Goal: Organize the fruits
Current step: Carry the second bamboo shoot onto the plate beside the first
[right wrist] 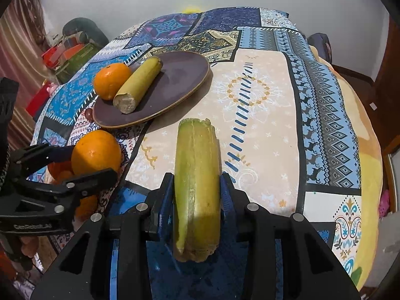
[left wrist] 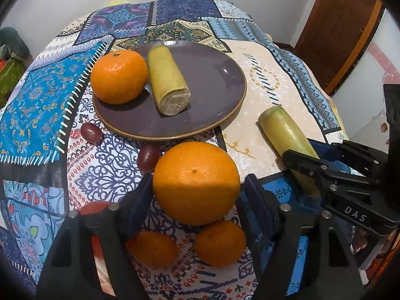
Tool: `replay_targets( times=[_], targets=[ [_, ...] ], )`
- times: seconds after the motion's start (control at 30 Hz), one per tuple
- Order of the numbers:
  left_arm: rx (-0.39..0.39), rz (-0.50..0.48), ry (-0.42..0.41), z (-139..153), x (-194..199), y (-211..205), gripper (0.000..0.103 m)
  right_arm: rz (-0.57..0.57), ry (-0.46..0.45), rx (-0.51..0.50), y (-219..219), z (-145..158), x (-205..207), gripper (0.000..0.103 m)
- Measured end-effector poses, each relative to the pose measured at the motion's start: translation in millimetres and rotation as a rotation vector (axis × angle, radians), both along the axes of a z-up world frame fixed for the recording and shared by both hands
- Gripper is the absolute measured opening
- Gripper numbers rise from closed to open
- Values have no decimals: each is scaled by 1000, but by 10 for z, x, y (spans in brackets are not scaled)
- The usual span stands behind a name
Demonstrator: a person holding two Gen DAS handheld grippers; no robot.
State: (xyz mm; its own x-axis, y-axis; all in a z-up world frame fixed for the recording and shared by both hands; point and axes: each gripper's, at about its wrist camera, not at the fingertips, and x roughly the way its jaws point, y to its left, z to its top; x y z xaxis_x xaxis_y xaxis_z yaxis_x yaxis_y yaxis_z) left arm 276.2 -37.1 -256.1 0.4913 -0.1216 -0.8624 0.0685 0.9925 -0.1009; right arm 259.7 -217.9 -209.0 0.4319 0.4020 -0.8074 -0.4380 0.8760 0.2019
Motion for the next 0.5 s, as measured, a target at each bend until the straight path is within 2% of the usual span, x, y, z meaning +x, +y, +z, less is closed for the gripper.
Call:
replay_targets(
  times=[0.2,0.5],
  targets=[
    [-9,-1,-2,52,-49,83,66,-3,11,15,10,29,5,34],
    [-32,42,-114,445,-135,329,66,12,-31,54,113,245,12,34]
  ],
)
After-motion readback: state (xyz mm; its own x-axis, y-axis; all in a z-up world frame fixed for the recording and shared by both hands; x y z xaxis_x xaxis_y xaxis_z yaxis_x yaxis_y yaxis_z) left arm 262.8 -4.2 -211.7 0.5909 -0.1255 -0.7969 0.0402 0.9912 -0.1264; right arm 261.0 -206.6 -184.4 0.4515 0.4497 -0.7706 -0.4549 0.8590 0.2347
